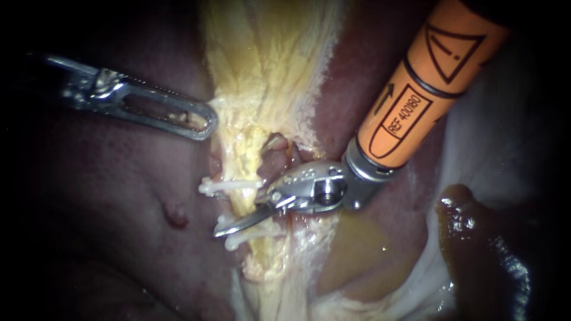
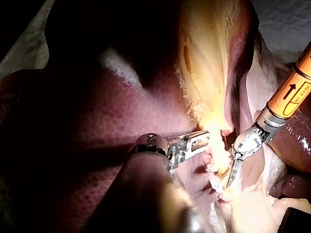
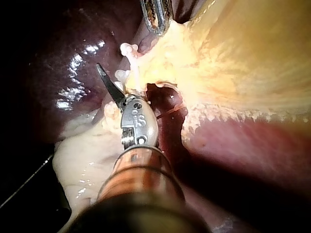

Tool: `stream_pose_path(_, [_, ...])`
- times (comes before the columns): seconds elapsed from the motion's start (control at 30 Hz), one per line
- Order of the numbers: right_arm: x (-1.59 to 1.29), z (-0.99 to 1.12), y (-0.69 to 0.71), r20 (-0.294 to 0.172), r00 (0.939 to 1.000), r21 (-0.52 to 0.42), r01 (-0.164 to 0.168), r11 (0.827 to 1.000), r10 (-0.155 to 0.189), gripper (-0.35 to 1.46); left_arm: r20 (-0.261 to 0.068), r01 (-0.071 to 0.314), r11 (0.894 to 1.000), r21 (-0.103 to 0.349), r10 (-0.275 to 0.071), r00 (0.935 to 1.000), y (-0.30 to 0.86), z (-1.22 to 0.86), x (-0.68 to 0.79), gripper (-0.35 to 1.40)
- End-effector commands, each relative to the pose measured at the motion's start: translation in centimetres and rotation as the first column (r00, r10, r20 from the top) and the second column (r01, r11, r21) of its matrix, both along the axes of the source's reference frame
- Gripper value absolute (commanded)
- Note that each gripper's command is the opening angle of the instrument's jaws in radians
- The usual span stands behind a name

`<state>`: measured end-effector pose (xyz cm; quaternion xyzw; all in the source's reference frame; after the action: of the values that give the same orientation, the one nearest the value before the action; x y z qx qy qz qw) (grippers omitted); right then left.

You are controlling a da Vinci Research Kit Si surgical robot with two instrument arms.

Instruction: Go to the cutting position left tube

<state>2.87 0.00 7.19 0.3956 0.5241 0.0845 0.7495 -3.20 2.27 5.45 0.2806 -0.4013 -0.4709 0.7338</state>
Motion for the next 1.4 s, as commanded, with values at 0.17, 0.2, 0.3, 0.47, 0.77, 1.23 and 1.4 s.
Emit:
stream_pose_path(0.17, [0.11, 0.03, -0.03, -0.008, 1.0000, 0.013, -0.005, 1.000, 0.005, 1.37, -0.001, 0.001, 1.000, 0.001, -0.001, 1.0000, 0.02, 0.00, -0.02, -0.35])
stream_pose_path(0.2, [0.14, 0.04, -0.03, -0.004, 1.0000, 0.017, -0.006, 1.000, 0.006, 1.37, -0.001, 0.001, 1.000, 0.001, -0.001, 1.0000, 0.02, 0.00, -0.02, -0.35])
stream_pose_path(0.3, [0.20, 0.06, -0.03, 0.009, 0.9995, 0.013, -0.029, 1.000, 0.029, 1.39, -0.001, 0.001, 1.000, 0.001, -0.001, 1.0000, 0.02, 0.01, -0.02, -0.35])
stream_pose_path(0.47, [0.24, 0.07, -0.01, 0.013, 0.9992, 0.024, -0.039, 0.999, 0.038, 1.39, -0.001, 0.001, 1.000, 0.001, -0.001, 1.0000, 0.02, 0.00, -0.03, -0.35])
stream_pose_path(0.77, [0.25, 0.02, -0.01, -0.001, 0.9982, 0.051, -0.059, 0.997, 0.060, 1.42, -0.001, 0.001, 1.000, 0.001, -0.001, 1.0000, 0.02, 0.01, -0.03, -0.35])
stream_pose_path(1.23, [0.36, -0.43, -0.26, -0.080, 0.9968, 0.094, 0.003, 0.996, 0.004, 1.42, 0.001, -0.001, 1.000, 0.001, 0.001, 1.0000, 0.04, 0.03, 0.01, -0.35])
stream_pose_path(1.4, [0.38, -0.50, -0.27, -0.086, 0.9963, 0.097, 0.004, 0.995, 0.005, 1.42, 0.001, -0.001, 1.000, 0.002, 0.001, 1.0000, 0.04, 0.03, 0.01, -0.35])
